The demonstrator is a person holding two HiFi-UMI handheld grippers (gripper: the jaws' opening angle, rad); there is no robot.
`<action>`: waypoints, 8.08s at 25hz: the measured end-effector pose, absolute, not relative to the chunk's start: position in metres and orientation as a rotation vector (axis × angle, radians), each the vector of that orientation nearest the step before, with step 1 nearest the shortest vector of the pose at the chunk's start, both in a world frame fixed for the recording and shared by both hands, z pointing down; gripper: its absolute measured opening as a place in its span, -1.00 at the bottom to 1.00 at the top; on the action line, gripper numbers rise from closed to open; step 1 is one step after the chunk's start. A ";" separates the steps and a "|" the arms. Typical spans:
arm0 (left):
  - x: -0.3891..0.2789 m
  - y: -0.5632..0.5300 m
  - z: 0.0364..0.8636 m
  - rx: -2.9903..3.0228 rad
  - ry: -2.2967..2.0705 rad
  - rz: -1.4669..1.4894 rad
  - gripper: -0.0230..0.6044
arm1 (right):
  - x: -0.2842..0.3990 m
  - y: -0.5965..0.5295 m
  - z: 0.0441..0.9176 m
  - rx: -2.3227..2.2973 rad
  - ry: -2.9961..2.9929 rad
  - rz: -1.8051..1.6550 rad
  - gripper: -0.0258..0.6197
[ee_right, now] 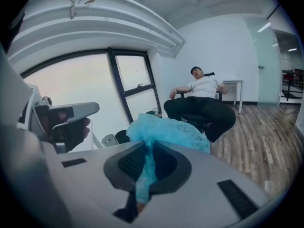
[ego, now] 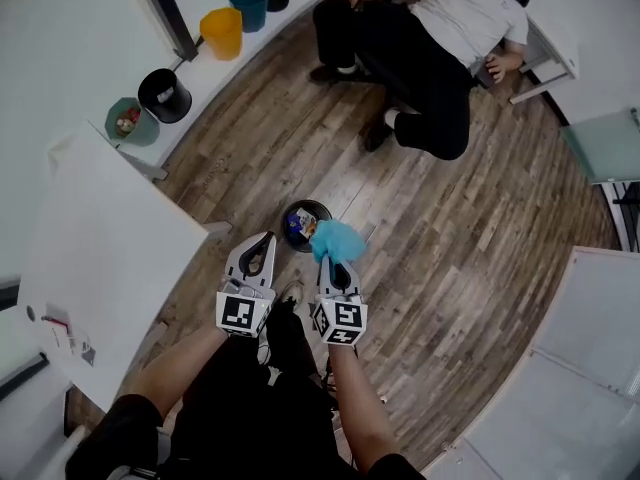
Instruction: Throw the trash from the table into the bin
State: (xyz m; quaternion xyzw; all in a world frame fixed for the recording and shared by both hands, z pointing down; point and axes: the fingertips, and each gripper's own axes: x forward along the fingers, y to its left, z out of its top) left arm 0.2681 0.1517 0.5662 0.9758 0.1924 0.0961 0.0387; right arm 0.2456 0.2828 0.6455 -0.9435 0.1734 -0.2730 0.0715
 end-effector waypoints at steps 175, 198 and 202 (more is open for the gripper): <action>-0.361 -0.334 0.464 2.387 -1.624 0.135 -0.94 | -0.177 -0.462 0.665 -2.097 2.650 -1.094 -0.62; -0.364 -0.339 0.458 2.418 -1.637 0.181 -0.94 | -0.167 -0.433 0.632 -2.146 2.692 -0.989 -0.89; -0.351 -0.336 0.438 2.500 -1.590 0.142 -0.94 | -0.160 -0.395 0.591 -2.153 2.625 -0.904 -0.89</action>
